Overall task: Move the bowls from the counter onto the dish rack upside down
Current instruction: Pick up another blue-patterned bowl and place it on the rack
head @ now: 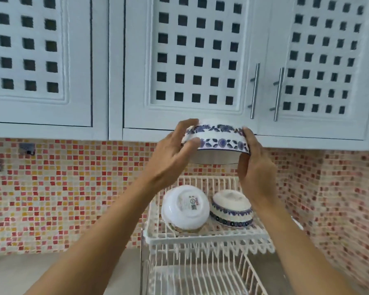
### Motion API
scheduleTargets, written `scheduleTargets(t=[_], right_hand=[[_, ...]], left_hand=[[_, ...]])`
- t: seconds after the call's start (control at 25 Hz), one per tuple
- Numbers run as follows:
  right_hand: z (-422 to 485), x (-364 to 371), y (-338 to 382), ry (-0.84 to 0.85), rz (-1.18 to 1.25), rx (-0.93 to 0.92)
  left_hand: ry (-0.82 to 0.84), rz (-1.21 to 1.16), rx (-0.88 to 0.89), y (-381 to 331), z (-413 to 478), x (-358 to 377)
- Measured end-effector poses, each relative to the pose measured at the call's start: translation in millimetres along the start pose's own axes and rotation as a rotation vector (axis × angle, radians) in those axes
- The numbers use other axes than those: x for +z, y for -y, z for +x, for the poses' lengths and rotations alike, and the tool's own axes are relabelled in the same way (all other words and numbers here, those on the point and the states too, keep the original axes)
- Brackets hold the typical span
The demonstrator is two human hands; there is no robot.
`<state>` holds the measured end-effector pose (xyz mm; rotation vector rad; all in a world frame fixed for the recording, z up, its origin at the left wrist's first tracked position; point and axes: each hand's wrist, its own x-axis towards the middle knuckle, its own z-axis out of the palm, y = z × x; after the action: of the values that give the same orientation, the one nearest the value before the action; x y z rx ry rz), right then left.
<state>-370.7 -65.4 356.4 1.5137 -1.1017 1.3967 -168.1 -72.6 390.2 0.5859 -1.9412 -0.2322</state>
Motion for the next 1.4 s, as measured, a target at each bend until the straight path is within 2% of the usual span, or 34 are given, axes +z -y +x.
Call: scheduleTargets(t=[0.16, 0.28, 0.36, 0.48, 0.52, 0.6, 0.72, 0.84, 1.0, 1.16, 1.4], right_hand=[[-10, -12, -65, 0.069, -0.015, -0.045], [-15, -10, -109, 0.185, 0.02, -0.094], [-18, -6, -138, 0.336, 0.122, -0.12], [-24, 2, -167, 0.727, 0.336, 0.078], [-27, 7, -175, 0.804, 0.404, 0.164], [-32, 21, -189, 0.886, 0.494, 0.297], [-36, 33, -201, 1.029, 0.519, 0.353], [-44, 41, -211, 1.108, 0.487, 0.368], [-57, 53, -220, 1.206, 0.335, 0.281], [-61, 54, -217, 1.311, 0.329, 0.251], [-65, 53, -208, 1.355, 0.238, 0.232]], left_hand=[[0.253, 0.01, -0.063, -6, 30, 50], [0.313, 0.012, -0.095, 5, 47, 82], [0.317, 0.024, -0.12, 21, 54, 103], [0.316, 0.101, -0.158, 49, 60, 131], [0.329, 0.139, -0.177, 58, 60, 140], [0.366, 0.219, -0.222, 70, 59, 156], [0.443, 0.266, -0.304, 83, 57, 177], [0.532, 0.319, -0.333, 93, 54, 192], [0.603, 0.423, -0.332, 101, 48, 207], [0.654, 0.475, -0.36, 107, 38, 218], [0.695, 0.542, -0.397, 107, 26, 230]])
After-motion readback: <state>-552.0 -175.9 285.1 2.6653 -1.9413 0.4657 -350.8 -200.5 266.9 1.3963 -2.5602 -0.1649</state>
